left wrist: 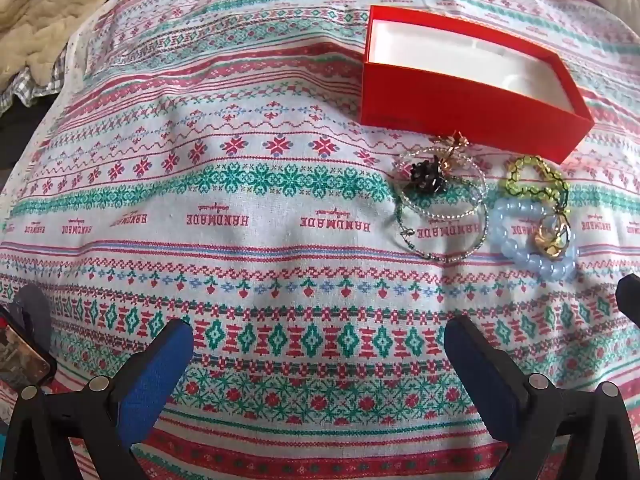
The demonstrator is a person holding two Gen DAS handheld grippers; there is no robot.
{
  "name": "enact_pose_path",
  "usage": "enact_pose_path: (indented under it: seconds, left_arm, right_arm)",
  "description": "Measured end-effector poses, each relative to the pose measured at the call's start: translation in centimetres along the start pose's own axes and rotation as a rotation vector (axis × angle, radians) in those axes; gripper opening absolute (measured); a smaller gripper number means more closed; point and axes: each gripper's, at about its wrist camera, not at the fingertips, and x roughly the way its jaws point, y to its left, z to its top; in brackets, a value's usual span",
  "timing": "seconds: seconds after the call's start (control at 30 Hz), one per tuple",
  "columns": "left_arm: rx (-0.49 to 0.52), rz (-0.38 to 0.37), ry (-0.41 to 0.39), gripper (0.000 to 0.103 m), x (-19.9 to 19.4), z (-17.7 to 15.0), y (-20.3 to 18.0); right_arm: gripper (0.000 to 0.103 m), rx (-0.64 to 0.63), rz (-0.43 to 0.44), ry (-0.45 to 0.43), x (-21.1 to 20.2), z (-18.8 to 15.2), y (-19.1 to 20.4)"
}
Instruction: Organize jewelry
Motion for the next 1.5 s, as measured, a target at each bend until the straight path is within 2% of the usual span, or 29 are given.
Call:
enact_pose_path:
  seconds: [0.07, 0.13, 0.23, 0.47, 1.5]
  left_arm:
    - [-0.019, -0.021, -0.024, 0.103, 0.2, -0.3, 0.5]
    - [-0.016, -0.017, -0.019, 0.103, 0.2, -0.5, 0.4]
    - [-0.004, 0.000, -0.024, 0.103, 0.1, -0.5, 0.0]
    - [-0.006, -0.002, -0.021, 0.103, -0.6, 0.3, 0.0]
    - [-0.002, 0.002, -0.036, 0.103, -0.8, 0.3, 0.1]
  right_arm:
    - [0.103, -0.001, 0.005, 0.002, -0.1, -0.1, -0.1]
    - [0.103, -0.006, -0.005, 0.043, 0.6, 0.5, 0.1]
    - [0.103, -0.006, 0.002, 0.050, 0.9, 0.8, 0.2]
    - [0.103, -0.005, -0.002, 0.037, 1.5, -0.5, -0.1]
    - [0.103, 0.000, -0.002, 0.055, 1.6, -0.3, 0.0]
